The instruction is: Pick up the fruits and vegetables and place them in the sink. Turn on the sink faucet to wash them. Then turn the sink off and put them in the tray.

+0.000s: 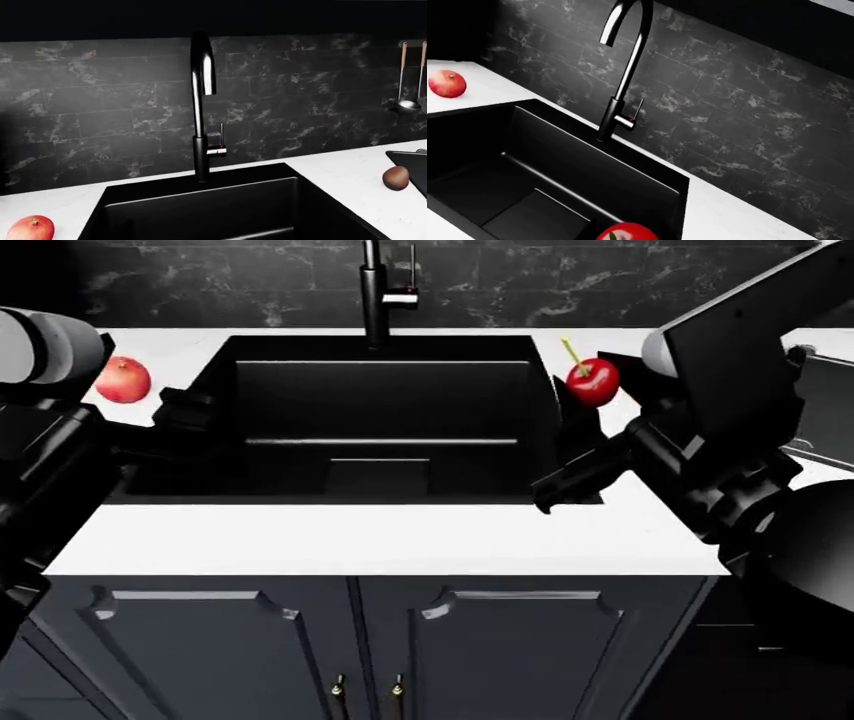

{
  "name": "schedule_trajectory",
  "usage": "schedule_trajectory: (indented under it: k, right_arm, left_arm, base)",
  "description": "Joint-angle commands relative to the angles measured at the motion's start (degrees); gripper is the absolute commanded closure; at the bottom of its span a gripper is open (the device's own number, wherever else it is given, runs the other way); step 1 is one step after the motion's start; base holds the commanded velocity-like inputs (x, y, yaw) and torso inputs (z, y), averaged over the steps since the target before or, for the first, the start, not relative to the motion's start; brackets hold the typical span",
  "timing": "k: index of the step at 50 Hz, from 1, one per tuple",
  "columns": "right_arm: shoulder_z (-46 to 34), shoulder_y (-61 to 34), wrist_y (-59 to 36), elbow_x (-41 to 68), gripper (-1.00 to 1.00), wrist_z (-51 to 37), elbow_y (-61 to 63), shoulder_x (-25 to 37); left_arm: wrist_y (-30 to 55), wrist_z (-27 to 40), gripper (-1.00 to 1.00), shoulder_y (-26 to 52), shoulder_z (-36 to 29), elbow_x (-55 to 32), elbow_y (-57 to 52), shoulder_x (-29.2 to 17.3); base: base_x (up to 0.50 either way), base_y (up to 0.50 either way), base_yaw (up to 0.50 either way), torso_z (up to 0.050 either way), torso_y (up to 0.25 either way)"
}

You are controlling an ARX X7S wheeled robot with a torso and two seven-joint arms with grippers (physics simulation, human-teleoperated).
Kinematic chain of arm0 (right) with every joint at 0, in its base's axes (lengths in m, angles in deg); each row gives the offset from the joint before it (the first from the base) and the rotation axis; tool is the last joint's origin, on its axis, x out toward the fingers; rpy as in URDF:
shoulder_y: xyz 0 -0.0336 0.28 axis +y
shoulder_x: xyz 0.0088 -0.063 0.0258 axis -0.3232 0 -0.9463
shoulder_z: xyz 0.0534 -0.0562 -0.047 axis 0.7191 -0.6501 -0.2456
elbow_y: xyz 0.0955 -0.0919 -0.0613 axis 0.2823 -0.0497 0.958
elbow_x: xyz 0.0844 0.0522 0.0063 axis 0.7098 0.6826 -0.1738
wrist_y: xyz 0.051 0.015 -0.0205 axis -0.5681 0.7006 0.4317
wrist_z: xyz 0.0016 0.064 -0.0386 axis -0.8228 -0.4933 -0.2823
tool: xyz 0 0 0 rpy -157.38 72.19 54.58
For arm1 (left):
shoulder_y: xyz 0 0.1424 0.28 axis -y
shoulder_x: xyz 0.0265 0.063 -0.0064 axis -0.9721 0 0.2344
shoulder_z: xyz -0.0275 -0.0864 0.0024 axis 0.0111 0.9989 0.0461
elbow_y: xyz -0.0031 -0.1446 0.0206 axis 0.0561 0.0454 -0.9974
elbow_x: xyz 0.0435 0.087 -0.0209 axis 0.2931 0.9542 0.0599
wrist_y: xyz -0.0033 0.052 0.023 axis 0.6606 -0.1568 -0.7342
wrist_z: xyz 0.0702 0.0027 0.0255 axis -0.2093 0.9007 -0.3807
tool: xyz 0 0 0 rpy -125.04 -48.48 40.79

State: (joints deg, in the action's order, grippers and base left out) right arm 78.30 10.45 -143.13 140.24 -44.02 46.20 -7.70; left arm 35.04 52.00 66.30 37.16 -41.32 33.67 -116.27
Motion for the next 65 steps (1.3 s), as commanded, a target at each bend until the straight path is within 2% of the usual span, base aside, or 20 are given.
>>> schedule_trajectory:
  k: [1, 14, 44, 55, 65]
  right_arm:
    - [-0.5, 0.0, 1.6, -0.1, 1.0, -0.1, -0.4, 0.8]
    - [0.8, -0.6, 3.1, 0.2, 1.0, -0.8, -1.4, 1.7]
    - [-1.9, -6.5, 0.7, 2.5, 1.0, -0.7, -5.3, 3.9]
    - [-2.6, -6.9, 1.4, 2.9, 1.0, -0.5, -5.4, 4.8]
    - [-3.1, -6.1, 2.2, 3.0, 1.0, -1.0, -6.0, 5.2]
  left_arm:
    - [-1.7, 0.7, -1.0, 0.4, -1.9, -1.4, 0.6, -1.5]
    - [-2.7, 2.4, -1.0, 2.0, -4.0, -2.1, 2.1, -2.0]
    - [-3.6, 7.6, -1.0, 8.4, -9.5, -7.0, 6.1, -4.3]
    - [-4.5, 8.5, -1.0, 9.1, -10.9, -7.9, 6.5, -4.8]
    - [-5.4, 8.4, -1.0, 8.9, -11.7, -8.1, 6.3, -5.2]
  base:
    - [0.05, 0.5, 0.0, 0.05, 0.0]
    - [0.25, 0.42, 0.0, 0.05, 0.0]
    - [0.5, 0.01, 0.0, 0.05, 0.0]
    - [0.47, 0.25, 0.0, 0.05, 0.0]
    - [0.18, 0.04, 0.0, 0.05, 0.0]
